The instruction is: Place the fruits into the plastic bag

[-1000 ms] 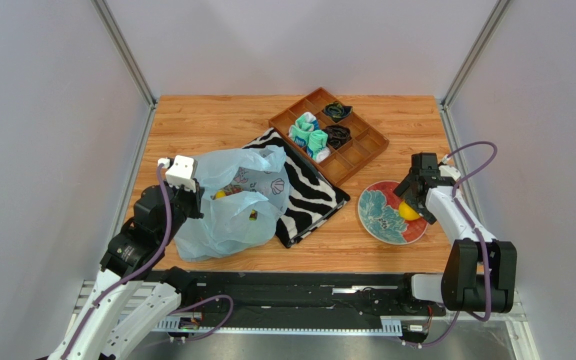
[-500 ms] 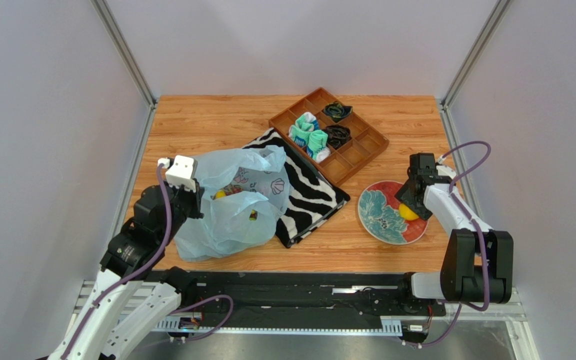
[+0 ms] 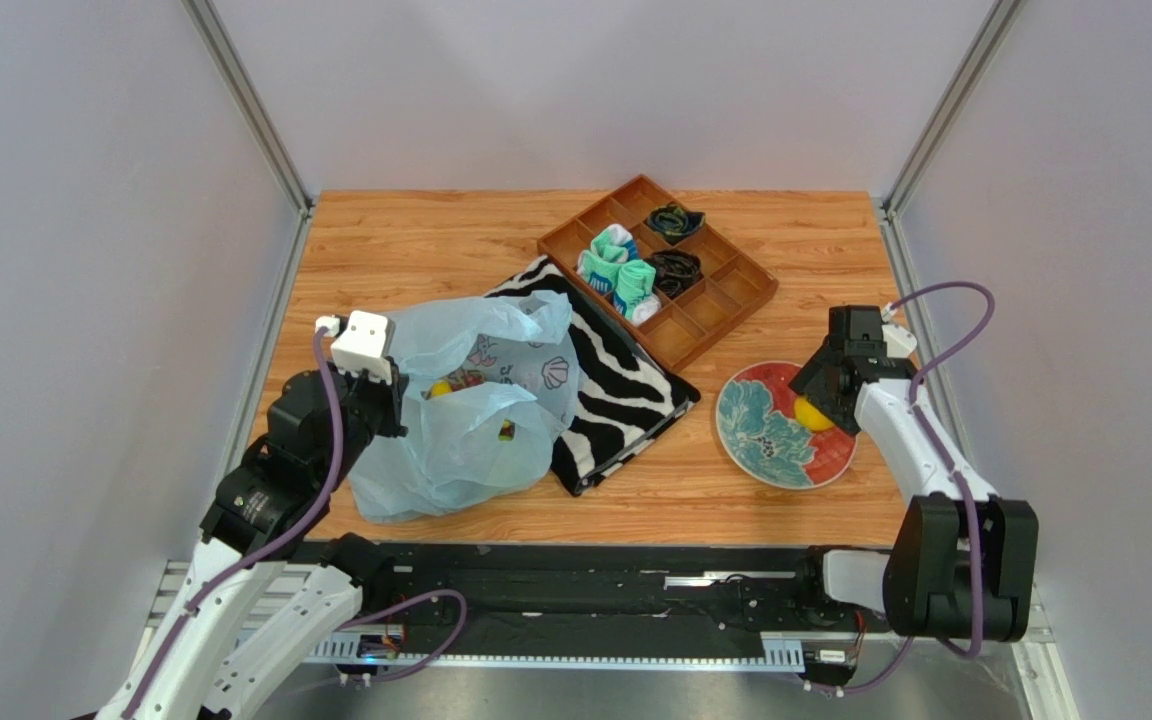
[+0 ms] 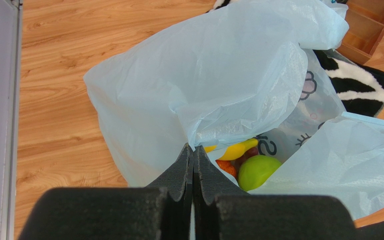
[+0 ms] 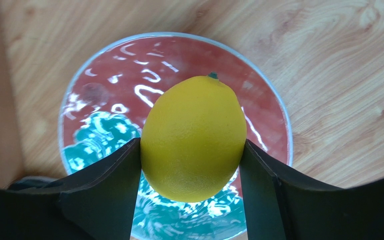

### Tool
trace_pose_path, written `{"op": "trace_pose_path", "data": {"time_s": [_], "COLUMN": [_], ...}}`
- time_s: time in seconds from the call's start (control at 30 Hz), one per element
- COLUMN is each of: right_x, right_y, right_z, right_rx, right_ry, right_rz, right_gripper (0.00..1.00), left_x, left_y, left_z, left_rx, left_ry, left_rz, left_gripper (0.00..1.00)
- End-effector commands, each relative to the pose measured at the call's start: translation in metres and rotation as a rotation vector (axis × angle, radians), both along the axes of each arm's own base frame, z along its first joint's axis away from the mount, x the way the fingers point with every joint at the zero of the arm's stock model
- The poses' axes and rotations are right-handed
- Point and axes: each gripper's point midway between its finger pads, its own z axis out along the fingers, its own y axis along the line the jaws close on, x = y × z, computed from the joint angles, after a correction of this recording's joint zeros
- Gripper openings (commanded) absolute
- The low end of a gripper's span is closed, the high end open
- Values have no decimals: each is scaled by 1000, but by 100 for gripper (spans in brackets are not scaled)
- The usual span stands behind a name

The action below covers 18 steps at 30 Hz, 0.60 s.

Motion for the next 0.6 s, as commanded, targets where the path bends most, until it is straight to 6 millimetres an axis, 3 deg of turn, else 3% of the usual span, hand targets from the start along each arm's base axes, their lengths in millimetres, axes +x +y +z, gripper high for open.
{"op": "trace_pose_path", "data": {"time_s": [0.0, 0.3, 0.57], "right_x": [18, 28, 34], "right_y": [18, 107, 213], "right_z": [38, 81, 102], "right_rx": [72, 287, 375], "right_ry": [-168, -416, -476], "right_rz": [77, 411, 715], "right_gripper": [30, 27, 28], "left_x": [2, 1, 1], "left_y": [0, -1, -2], "left_z": [4, 4, 4], "left_rx": [3, -1, -4], "left_ry": [-17, -16, -16], "left_rz": [-3, -5, -10], "left_gripper": [0, 0, 0]}}
